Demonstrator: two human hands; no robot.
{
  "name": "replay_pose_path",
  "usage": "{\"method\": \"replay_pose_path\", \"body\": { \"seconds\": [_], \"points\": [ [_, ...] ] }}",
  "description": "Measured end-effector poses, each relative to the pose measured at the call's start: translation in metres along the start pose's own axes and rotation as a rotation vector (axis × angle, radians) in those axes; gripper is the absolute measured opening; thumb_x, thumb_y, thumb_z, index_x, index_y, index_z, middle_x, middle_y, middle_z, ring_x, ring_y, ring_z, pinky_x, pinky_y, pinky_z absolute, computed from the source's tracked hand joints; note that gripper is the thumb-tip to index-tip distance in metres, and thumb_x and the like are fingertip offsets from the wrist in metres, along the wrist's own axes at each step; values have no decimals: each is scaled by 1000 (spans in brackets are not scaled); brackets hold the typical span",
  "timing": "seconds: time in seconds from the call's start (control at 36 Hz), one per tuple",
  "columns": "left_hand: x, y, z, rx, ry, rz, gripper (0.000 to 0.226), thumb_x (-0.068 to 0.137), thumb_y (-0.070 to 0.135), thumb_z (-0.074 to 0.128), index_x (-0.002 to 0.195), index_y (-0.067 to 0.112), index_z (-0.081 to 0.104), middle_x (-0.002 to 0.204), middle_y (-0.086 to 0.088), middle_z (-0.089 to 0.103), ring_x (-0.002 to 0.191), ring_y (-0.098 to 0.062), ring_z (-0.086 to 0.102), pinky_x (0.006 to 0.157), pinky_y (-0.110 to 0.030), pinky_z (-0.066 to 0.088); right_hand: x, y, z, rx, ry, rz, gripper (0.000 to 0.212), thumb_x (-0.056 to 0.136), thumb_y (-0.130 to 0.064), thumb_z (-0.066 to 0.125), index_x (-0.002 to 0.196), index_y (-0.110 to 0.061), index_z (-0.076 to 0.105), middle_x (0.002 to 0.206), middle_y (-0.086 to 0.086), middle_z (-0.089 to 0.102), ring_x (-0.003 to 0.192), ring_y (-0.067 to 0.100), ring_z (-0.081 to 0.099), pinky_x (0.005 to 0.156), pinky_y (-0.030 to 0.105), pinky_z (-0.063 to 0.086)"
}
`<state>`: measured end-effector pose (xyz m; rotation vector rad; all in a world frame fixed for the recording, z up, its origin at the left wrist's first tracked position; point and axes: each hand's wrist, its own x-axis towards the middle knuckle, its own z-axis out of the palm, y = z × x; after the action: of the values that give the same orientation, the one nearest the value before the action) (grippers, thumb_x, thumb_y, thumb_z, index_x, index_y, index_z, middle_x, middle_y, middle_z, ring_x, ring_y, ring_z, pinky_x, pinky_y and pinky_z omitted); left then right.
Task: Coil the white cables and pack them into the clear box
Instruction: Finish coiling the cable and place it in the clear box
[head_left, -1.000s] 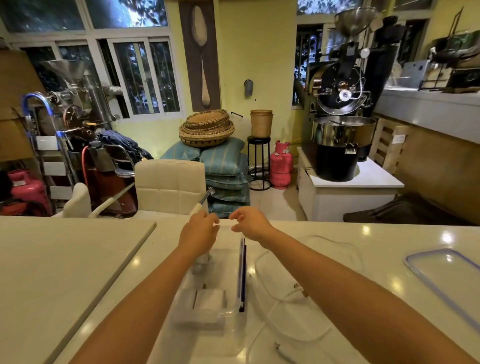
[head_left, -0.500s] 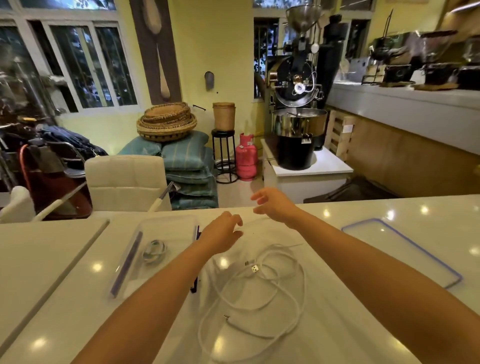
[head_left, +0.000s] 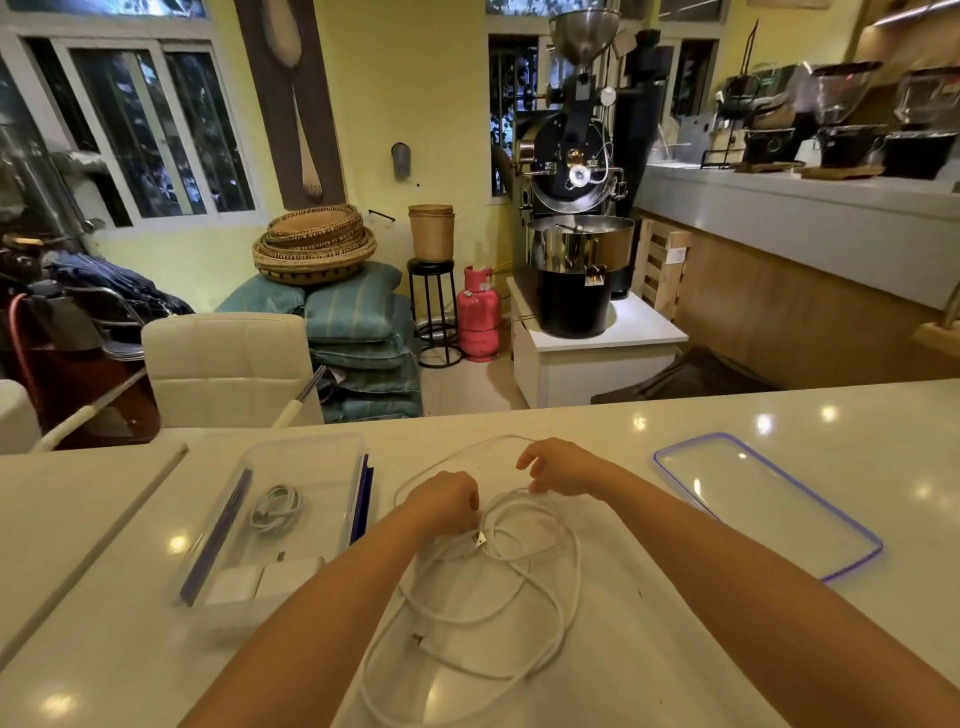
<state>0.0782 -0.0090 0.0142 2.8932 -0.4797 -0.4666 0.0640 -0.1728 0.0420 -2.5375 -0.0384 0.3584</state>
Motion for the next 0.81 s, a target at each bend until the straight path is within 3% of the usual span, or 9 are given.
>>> {"method": "replay_pose_path", "body": {
  "seconds": [0.11, 0.25, 0.33, 0.5, 0.81],
  "points": [
    [1, 3, -1, 17, -32, 23, 30, 85, 13, 56, 114, 8, 59, 121, -11, 59, 110, -26, 55, 88, -32, 46, 4, 8, 2, -71, -10, 9, 40, 87, -7, 59, 126, -6, 52, 133, 13, 52, 123, 27, 48, 100, 29, 38],
    [2, 4, 1, -17, -18, 45, 27, 85, 9, 54, 111, 5, 60, 120, -13, 60, 95, -23, 53, 76, -26, 38, 7, 16, 7, -179, 5, 20, 38, 91, -2, 46, 129, -7, 49, 138, 11, 47, 126, 25, 45, 100, 27, 37],
    [3, 2, 2, -20, -7, 46, 27, 87, 7, 51, 112, 4, 59, 121, -13, 59, 93, -22, 51, 76, -26, 37, 8, 20, 9, -225, 37, 34, 39, 91, 3, 39, 128, -6, 49, 137, 13, 47, 125, 26, 45, 100, 27, 36],
    [5, -2, 0, -2, 27, 33, 29, 92, 9, 43, 116, 3, 58, 123, -13, 58, 104, -25, 54, 92, -31, 43, 10, 22, 8, -308, 58, 38, 29, 91, -4, 45, 118, -1, 58, 127, 16, 56, 115, 29, 54, 97, 32, 43],
    [7, -10, -8, -95, 102, -14, 32, 93, 4, 37, 118, 4, 56, 126, -13, 57, 113, -27, 53, 94, -31, 43, 14, 10, -3, -279, 200, -57, 22, 93, -9, 48, 106, -1, 63, 113, 17, 63, 102, 29, 59, 86, 33, 48]
  ]
}}
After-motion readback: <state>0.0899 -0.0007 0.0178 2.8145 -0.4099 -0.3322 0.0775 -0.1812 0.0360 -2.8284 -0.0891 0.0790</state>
